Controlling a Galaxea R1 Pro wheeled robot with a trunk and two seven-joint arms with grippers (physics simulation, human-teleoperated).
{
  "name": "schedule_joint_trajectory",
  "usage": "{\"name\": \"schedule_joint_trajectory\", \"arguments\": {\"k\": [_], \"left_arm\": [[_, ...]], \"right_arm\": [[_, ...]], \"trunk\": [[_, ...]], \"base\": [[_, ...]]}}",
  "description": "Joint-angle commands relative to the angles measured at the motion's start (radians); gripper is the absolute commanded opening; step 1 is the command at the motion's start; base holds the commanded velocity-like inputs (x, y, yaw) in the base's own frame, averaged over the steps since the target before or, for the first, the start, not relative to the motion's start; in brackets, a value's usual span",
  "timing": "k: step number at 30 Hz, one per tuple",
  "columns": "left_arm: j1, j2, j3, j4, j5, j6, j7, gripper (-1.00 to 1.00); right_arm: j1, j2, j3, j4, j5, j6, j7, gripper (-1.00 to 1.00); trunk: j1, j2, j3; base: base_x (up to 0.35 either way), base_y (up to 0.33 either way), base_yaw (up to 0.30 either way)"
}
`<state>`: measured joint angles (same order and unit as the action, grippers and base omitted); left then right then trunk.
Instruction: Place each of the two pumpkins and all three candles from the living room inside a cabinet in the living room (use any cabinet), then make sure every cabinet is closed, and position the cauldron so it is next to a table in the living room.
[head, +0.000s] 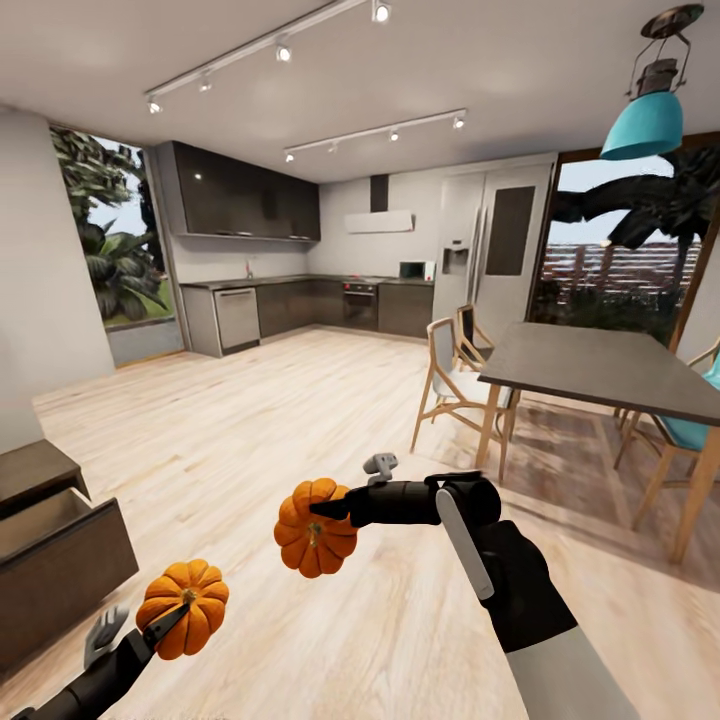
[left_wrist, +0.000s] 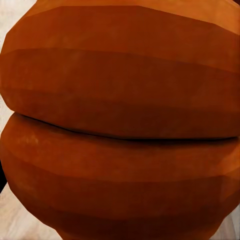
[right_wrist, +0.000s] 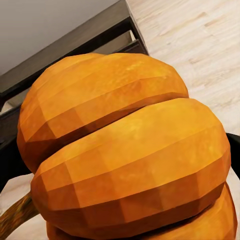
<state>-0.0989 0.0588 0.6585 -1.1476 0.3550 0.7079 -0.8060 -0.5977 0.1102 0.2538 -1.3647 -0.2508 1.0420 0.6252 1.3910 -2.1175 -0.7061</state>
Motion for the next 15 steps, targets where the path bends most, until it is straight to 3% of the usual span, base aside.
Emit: {"name": "schedule_joint_trajectory", "arguments": {"k": [1, 15], "left_arm": [[-0.001, 0.000, 0.001, 0.000, 0.002, 0.005, -0.001, -1.00], [-0.001, -0.003, 0.001, 0.000, 0.002, 0.005, -0.001, -1.00]], "right_arm": [[-0.001, 0.000, -0.001, -0.001, 0.001, 0.005, 0.002, -1.00], [-0.001, 0.002, -0.001, 0.001, 0.003, 0.005, 0.002, -1.00]], "trunk": [[-0.004, 0.007, 0.001], [-0.008, 0.014, -0.016]], "base": [[0.000, 0.000, 0.118], [0.000, 0.000, 0.114]]}}
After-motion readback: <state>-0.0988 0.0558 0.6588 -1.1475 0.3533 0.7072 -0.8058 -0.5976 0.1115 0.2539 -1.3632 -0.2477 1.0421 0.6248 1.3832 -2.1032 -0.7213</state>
